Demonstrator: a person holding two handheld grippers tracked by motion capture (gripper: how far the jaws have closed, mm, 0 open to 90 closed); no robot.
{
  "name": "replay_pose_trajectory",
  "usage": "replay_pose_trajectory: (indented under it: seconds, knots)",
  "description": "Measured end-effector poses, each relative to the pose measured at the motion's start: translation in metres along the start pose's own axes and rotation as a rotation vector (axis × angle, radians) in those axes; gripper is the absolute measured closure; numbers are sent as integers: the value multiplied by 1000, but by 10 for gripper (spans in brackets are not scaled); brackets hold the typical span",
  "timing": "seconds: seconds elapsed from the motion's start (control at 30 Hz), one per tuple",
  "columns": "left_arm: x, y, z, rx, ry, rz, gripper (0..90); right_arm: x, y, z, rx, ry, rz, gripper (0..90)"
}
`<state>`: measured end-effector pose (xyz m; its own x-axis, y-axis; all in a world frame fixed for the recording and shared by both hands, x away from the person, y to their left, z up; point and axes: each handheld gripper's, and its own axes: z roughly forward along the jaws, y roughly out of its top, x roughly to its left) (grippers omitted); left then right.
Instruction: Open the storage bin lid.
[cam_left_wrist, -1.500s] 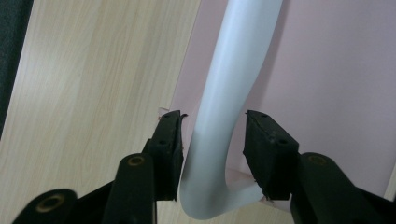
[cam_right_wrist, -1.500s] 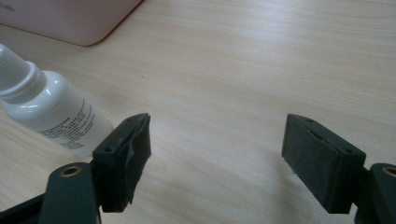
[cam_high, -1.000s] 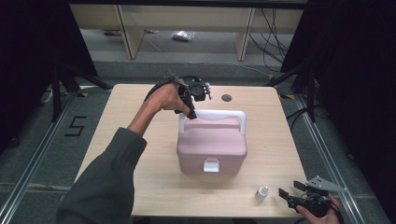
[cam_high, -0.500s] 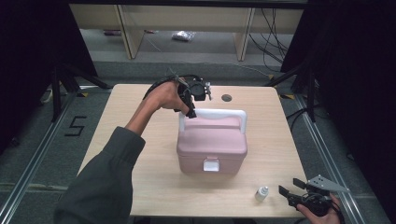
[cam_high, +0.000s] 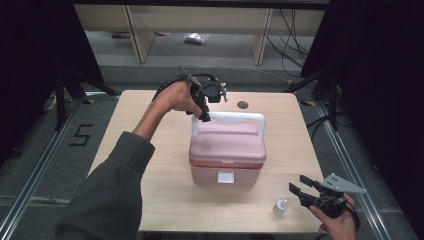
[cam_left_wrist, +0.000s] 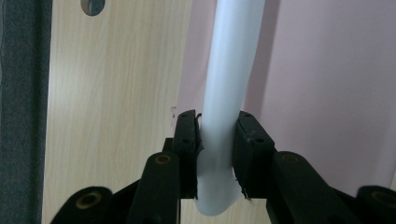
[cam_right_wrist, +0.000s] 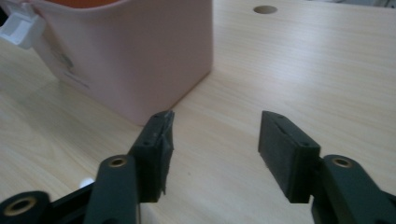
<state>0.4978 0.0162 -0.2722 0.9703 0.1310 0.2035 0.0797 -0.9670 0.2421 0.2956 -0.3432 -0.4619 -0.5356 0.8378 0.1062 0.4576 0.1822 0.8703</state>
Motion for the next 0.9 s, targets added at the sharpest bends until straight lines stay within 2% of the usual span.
replay_pose_trajectory:
  seconds: [0.03, 0.1, 0.17, 0.23, 0.27, 0.33, 0.37, 0.4, 0.43, 0.47, 0.53, 0.57, 0.6, 0.63, 0.67, 0.7, 0.73, 0.77, 0.8, 0.83, 0.87, 0.9]
  knots:
    - [0, 0, 0, 0, 0, 0, 718, 1, 3, 3, -1, 3, -45, 523]
    - [2, 0, -1, -6, -3, -1, 718, 7, 8, 5, 5, 15, -45, 579]
    - [1, 0, -3, -9, -6, -2, 720, 8, 14, 8, -16, 18, -92, 639]
    - [1, 1, -3, -3, -3, 7, 721, 9, 18, 9, -18, 31, -74, 682]
    - [1, 1, -4, -3, -1, 10, 721, 7, 20, 10, -29, 34, -87, 704]
    - [1, 1, -4, -5, 0, 12, 722, 7, 22, 10, -42, 40, -82, 732]
    - [1, 1, -4, -8, -1, 10, 722, 8, 24, 11, -48, 66, -49, 753]
    - [1, 0, -4, -11, -5, 12, 723, 6, 29, 15, -75, 81, -86, 797]
    - [1, 0, -4, -11, -5, 12, 723, 6, 29, 15, -75, 81, -86, 797]
    - [2, 0, -4, -12, -7, 12, 723, 11, 34, 19, -83, 111, -75, 826]
    - [2, 0, -5, -18, -6, 15, 724, 13, 39, 23, -106, 117, -110, 845]
    - [2, -1, -5, -16, -7, 15, 724, 16, 41, 24, -87, 123, -106, 854]
    - [2, -1, -5, -15, -8, 16, 724, 18, 43, 27, -98, 133, -111, 861]
    - [2, 0, -5, -15, -8, 14, 724, 18, 46, 30, -113, 125, -142, 865]
    - [1, 0, -5, -13, -8, 15, 724, 22, 47, 31, -102, 143, -105, 867]
    - [1, 0, -5, -13, -11, 14, 725, 21, 49, 33, -105, 146, -139, 870]
    - [0, 0, -5, -12, -10, 15, 726, 24, 50, 35, -114, 160, -119, 872]
    - [1, 0, -5, -11, -12, 15, 726, 24, 52, 36, -107, 150, -143, 873]
    - [1, 0, -6, -12, -12, 11, 726, 26, 54, 37, -110, 154, -142, 876]
    - [1, 0, -6, -13, -10, 9, 726, 29, 54, 37, -111, 156, -108, 878]
    - [1, 0, -6, -15, -9, 7, 726, 28, 56, 39, -123, 162, -136, 879]
    - [1, 0, -6, -15, -9, 4, 725, 28, 57, 39, -123, 165, -140, 879]
